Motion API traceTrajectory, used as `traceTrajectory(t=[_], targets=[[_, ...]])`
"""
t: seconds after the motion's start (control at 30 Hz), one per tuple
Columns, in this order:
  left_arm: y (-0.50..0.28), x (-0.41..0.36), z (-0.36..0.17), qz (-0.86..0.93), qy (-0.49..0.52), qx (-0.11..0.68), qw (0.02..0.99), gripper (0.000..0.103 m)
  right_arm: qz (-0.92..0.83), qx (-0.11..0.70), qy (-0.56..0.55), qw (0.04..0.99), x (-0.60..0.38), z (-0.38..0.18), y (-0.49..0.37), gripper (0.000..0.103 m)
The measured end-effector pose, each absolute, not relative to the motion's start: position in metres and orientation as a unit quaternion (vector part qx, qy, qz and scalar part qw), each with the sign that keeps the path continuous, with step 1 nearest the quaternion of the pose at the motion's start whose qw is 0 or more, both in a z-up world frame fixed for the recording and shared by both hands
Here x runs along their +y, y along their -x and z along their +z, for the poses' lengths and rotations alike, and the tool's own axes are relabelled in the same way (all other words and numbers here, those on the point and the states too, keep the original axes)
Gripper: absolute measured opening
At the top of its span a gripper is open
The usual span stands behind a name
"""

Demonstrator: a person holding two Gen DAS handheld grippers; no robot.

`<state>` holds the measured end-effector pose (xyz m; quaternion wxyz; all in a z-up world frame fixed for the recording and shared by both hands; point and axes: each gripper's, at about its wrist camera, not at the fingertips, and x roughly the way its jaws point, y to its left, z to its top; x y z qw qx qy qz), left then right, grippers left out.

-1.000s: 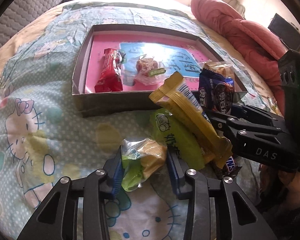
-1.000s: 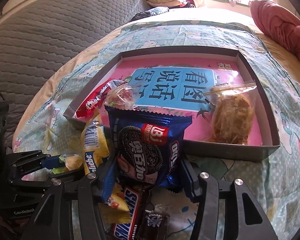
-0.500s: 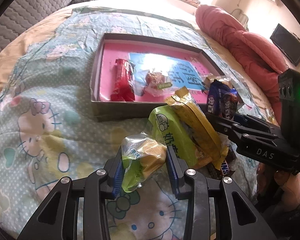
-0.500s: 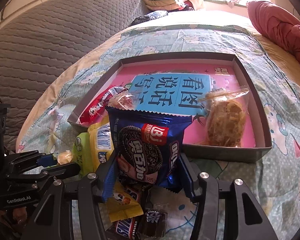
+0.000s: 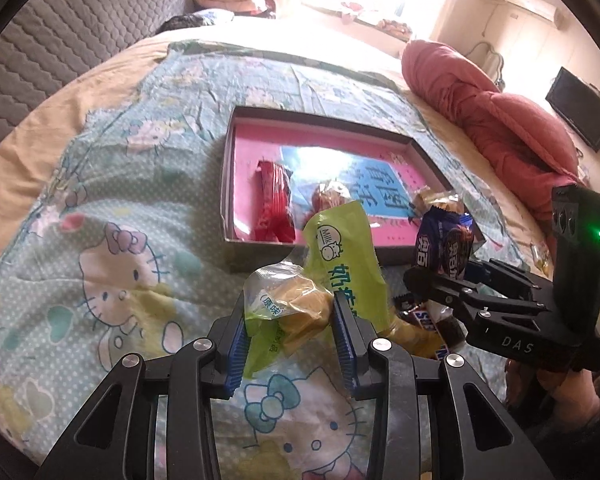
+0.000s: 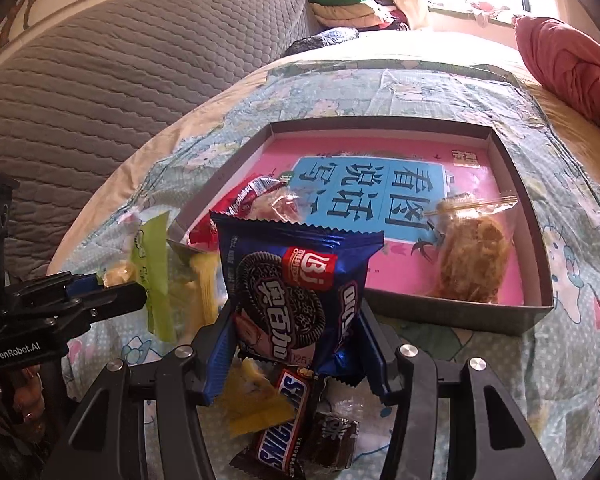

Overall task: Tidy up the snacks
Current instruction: 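Lift the green snack bag with the left tool over the box while the right tool carries the blue pack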

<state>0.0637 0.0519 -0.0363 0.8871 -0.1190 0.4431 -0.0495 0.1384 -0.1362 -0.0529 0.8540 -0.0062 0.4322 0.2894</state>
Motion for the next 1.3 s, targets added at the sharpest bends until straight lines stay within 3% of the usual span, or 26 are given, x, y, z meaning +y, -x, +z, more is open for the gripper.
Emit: traceTrajectory(t=[1.3], targets=[[-0.056,0.049,0.006,-0.017,0.110,0.392,0.913,0.039,0.292,0.388,-0.023,0.874,-0.158,-0.019,-0.139,0.055]])
